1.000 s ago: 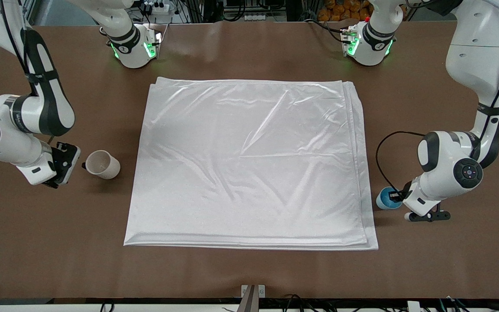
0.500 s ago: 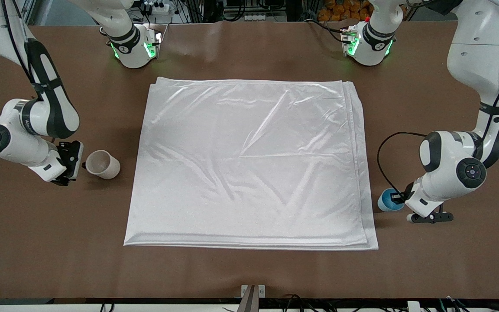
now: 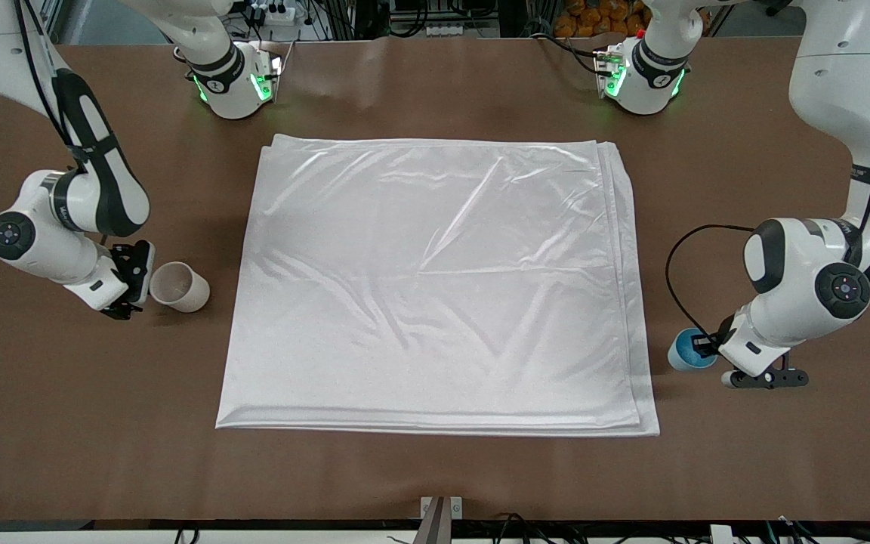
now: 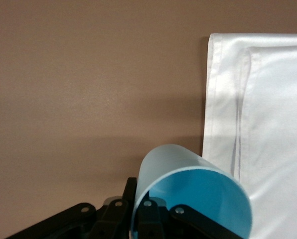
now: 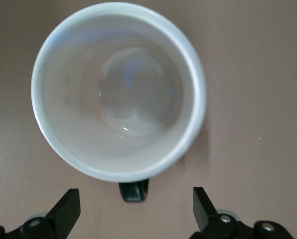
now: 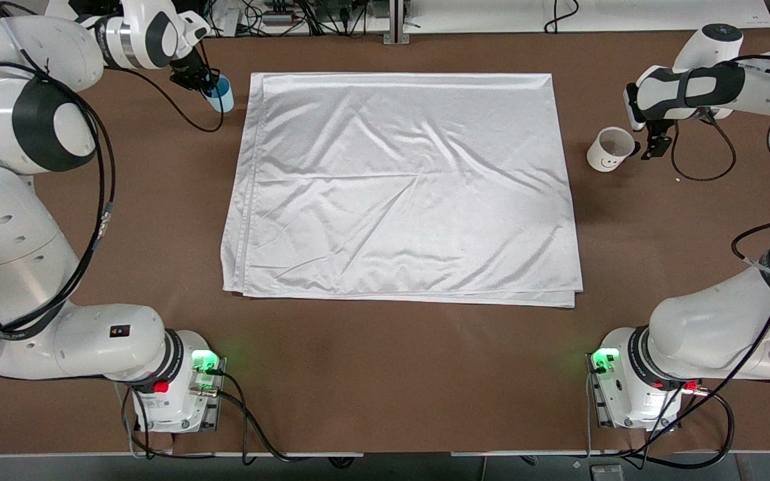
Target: Place blue cup into white mug on cloth
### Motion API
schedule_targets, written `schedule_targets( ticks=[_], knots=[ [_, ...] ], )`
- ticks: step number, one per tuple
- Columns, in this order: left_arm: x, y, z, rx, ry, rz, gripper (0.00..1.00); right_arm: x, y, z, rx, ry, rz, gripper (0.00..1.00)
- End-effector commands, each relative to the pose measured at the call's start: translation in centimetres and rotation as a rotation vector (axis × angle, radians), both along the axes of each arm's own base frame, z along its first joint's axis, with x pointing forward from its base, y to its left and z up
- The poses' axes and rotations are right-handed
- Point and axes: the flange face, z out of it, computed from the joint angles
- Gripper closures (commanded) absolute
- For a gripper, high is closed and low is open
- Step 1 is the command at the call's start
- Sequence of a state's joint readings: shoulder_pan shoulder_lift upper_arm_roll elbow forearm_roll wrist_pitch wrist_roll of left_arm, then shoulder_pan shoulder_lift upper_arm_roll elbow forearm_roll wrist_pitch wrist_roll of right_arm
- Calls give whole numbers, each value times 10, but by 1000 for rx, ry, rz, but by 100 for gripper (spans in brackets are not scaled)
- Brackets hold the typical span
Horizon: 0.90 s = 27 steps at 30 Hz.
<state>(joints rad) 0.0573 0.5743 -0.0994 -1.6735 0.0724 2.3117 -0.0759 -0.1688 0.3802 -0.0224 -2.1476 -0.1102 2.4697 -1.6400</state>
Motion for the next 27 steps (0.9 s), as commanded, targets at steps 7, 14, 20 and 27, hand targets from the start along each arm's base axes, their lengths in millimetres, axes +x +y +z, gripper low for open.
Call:
schedule_targets(
  ticks=[7,14,20,27],
  knots=[
    [-5,1,30,25,-4,-26,100,-9,3,-3,16,-7,24,33],
    [-7,-2,49,29,-4,-30,100,-7,7,-1,19,-10,31,86],
    [-8,0,79,33,-8,-24,100,-4,7,3,29,-23,13,100],
    [-10,-2,113,40,-17,-25,100,5,11,17,46,-56,7,100]
  ],
)
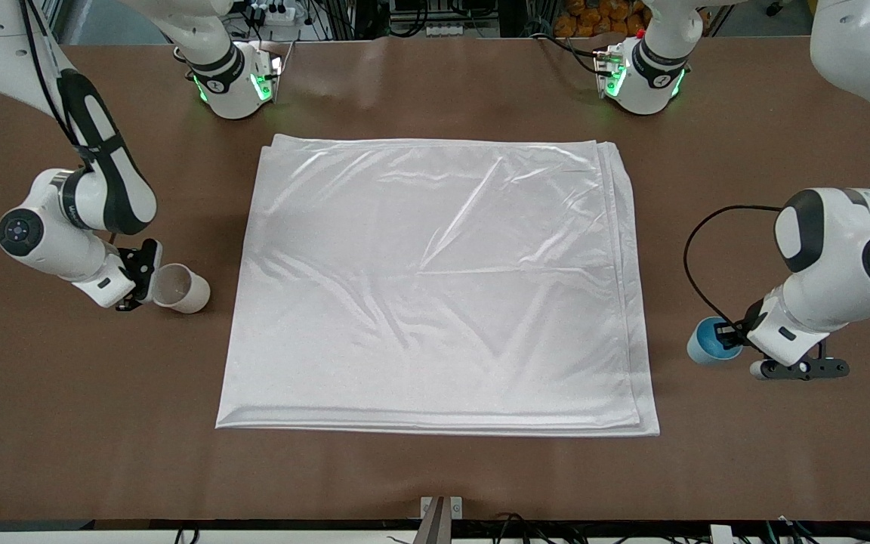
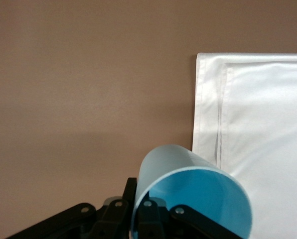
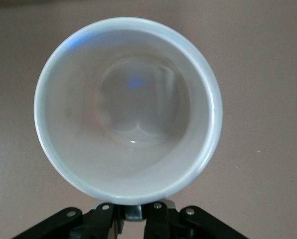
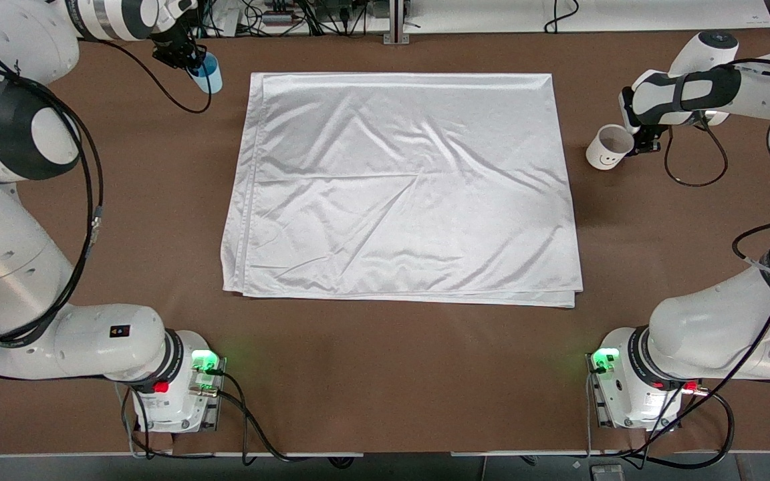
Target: Place blue cup into white mug on cloth
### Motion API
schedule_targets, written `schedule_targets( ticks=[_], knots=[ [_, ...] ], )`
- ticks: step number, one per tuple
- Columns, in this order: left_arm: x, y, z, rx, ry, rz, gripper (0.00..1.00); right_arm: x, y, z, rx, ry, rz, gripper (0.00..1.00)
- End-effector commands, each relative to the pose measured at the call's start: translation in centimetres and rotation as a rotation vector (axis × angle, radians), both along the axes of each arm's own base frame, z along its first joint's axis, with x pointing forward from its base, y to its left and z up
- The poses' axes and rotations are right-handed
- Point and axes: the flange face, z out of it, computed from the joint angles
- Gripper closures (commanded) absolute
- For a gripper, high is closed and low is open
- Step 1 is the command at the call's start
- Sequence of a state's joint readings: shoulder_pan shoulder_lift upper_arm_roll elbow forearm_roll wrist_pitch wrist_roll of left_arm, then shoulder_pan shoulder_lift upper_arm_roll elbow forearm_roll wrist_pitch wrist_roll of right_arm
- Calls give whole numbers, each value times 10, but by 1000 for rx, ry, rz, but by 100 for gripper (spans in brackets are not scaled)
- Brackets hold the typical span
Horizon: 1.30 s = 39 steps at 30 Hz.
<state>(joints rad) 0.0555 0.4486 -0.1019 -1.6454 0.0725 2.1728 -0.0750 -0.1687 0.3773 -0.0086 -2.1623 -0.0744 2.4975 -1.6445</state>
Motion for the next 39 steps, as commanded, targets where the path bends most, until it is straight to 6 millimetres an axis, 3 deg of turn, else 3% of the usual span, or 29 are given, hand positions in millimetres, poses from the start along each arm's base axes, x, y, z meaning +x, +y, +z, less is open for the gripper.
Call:
schedule_targets(
  ticks=[1,5,9,13,25,33,39],
  knots=[
    [-5,-1,31,26,-1,-24,100,11,7,25,22,-51,32,100],
    [-3,0,49,29,-1,-48,100,28,31,56,27,-106,77,100],
    [-4,1,68,26,8,-55,100,34,61,74,35,-138,108,100],
    [-7,-1,86,27,15,-67,100,35,92,84,46,-142,65,100],
    [-18,-24,126,-37,16,-83,100,31,215,109,51,-105,5,100],
    [-24,-43,142,-90,17,-96,100,12,292,105,45,-92,-73,100],
    [-28,-59,143,-98,35,-123,100,-2,345,88,15,-87,-110,100]
  ],
)
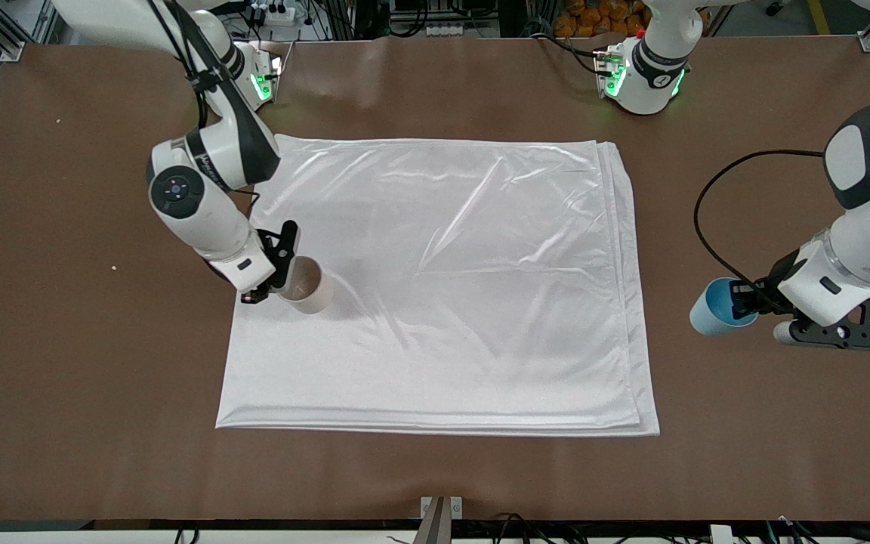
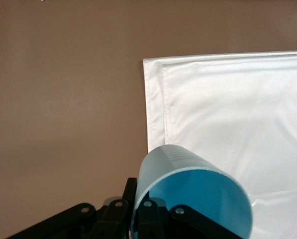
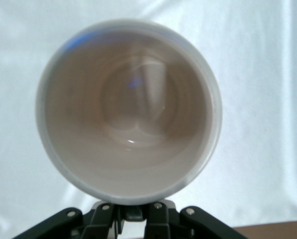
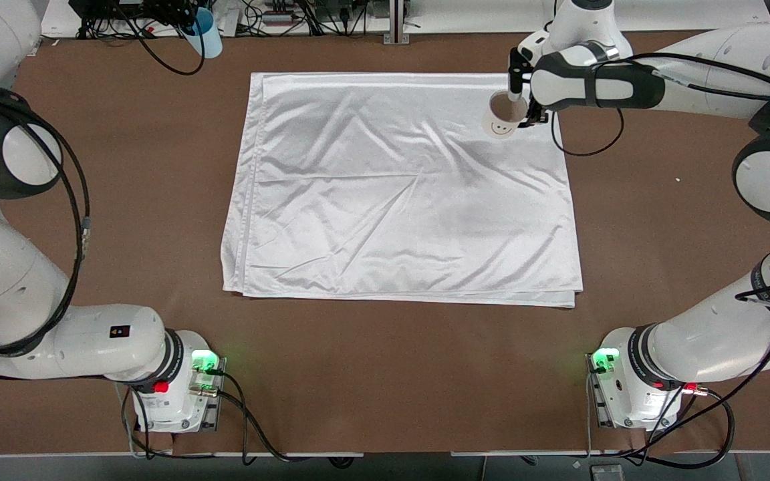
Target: Place blue cup into white mug on cloth
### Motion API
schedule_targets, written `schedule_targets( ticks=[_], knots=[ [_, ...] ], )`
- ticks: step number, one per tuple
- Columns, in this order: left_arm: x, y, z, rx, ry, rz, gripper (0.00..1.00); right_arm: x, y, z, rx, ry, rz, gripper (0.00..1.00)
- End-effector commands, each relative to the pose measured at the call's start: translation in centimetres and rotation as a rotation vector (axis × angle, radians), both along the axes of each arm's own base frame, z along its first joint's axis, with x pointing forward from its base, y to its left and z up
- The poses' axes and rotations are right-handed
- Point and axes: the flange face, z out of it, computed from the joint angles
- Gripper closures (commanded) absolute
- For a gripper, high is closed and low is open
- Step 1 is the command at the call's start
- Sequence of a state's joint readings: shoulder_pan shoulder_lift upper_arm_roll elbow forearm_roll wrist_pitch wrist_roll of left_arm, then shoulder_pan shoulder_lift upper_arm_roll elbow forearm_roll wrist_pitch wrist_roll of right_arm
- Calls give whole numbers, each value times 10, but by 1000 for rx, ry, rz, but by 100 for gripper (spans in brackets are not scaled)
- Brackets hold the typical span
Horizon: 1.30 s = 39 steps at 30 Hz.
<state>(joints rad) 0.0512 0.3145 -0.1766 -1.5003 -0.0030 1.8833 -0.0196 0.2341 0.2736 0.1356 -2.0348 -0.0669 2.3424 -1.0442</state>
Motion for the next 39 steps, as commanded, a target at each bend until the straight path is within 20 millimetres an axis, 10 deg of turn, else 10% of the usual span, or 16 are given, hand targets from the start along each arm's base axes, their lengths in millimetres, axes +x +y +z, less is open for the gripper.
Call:
schedule_targets(
  ticks=[1,23,39],
  knots=[
    [-8,-14,9,-27,28,-25,100,-9,43,-13,-26,6,-40,100],
    [-28,-105,16,-68,66,8,100,-37,179,-50,-44,-15,60,100],
    [-40,-154,2,-34,87,22,100,-49,205,-80,-83,-17,79,99]
  ],
)
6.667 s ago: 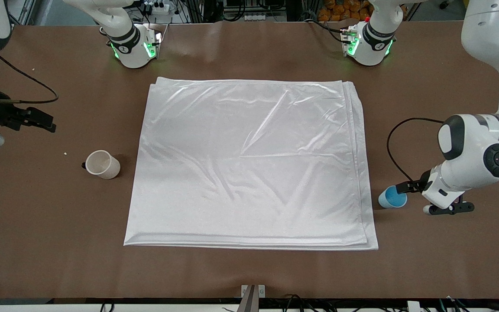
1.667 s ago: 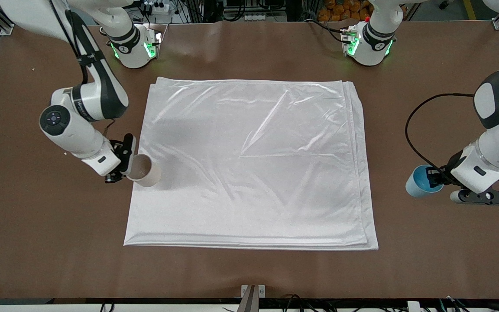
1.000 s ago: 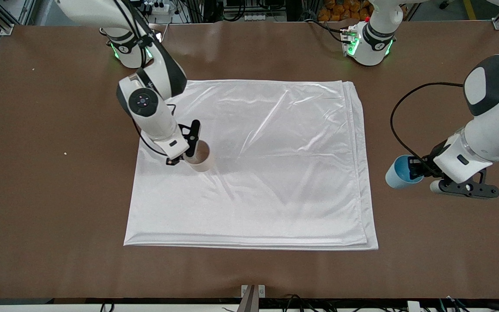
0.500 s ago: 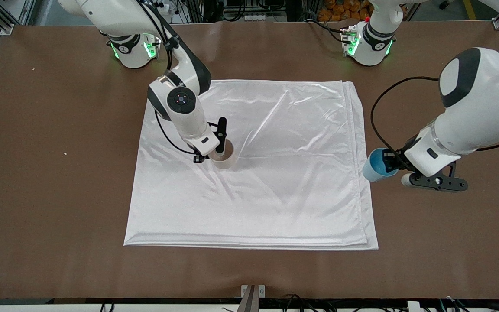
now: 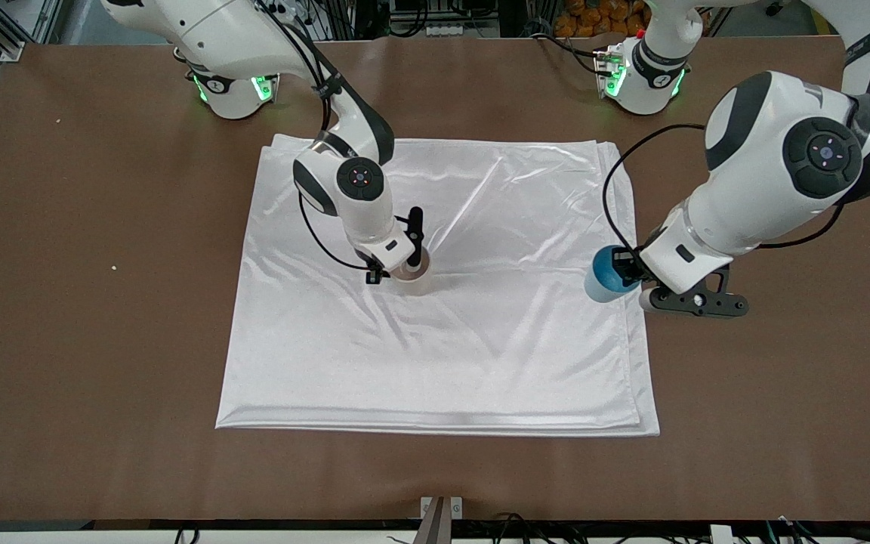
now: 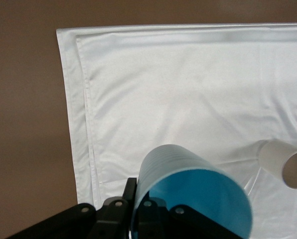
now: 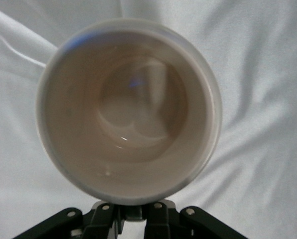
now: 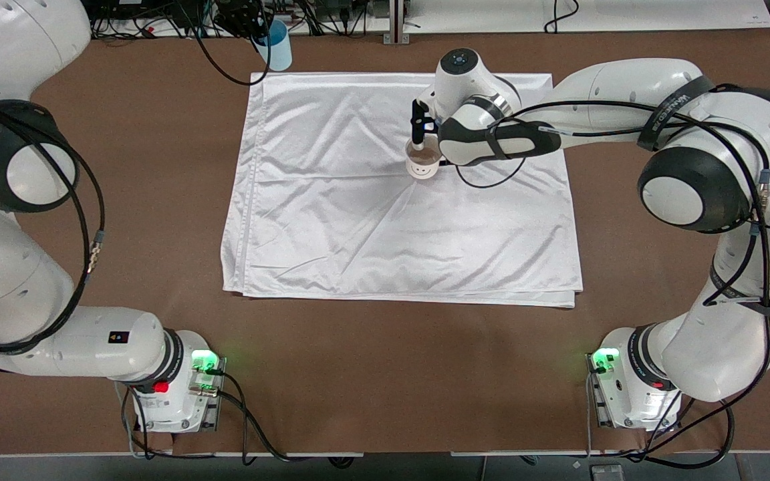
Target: Place blue cup into white mug on cloth
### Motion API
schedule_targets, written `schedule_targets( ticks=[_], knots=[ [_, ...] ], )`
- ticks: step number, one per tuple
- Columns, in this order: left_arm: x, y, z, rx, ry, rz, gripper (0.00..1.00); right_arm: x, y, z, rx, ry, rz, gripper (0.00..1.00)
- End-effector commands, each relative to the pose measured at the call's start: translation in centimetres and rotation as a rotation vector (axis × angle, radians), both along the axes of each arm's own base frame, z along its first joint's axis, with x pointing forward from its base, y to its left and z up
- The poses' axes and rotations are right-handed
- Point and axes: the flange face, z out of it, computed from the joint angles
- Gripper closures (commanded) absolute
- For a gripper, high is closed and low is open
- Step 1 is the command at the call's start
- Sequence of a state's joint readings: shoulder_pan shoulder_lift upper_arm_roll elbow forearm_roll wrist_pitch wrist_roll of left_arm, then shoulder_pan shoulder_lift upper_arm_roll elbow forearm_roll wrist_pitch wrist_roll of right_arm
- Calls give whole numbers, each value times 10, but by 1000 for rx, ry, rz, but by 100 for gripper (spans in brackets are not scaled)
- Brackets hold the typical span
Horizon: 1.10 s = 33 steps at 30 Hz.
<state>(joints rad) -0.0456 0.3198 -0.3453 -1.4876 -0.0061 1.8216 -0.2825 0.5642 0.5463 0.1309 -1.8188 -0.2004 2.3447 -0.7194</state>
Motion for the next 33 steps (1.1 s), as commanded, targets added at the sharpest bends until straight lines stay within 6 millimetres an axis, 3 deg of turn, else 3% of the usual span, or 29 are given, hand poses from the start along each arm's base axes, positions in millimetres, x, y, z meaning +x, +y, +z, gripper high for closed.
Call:
schedule_targets(
  ticks=[1,5,7,11,12,14,15,20,25,33],
  knots=[
    [1,2,-3,18,10,21,100,3,9,-3,-14,-17,-1,96],
    [1,0,-5,17,12,20,100,3,9,-3,-14,-17,-1,83],
    [1,-2,-5,16,13,19,100,3,9,-2,-13,-19,-1,63],
    [-6,-21,-8,20,23,47,100,4,9,2,-11,-23,-4,53],
    [-8,-26,-8,19,25,59,100,6,8,5,-8,-27,-6,45],
    [-12,-38,-10,20,32,73,100,11,7,9,-3,-34,-13,11],
    [-13,-43,-11,22,34,76,100,13,5,12,0,-37,-18,0],
    [-20,-60,-13,23,44,105,100,21,-4,40,-1,-51,-38,0],
    [-29,-78,-15,26,47,166,100,30,-28,93,-31,-53,-82,0],
    [-54,-134,-26,26,62,240,100,39,-77,173,-47,-77,-160,0]
  ],
)
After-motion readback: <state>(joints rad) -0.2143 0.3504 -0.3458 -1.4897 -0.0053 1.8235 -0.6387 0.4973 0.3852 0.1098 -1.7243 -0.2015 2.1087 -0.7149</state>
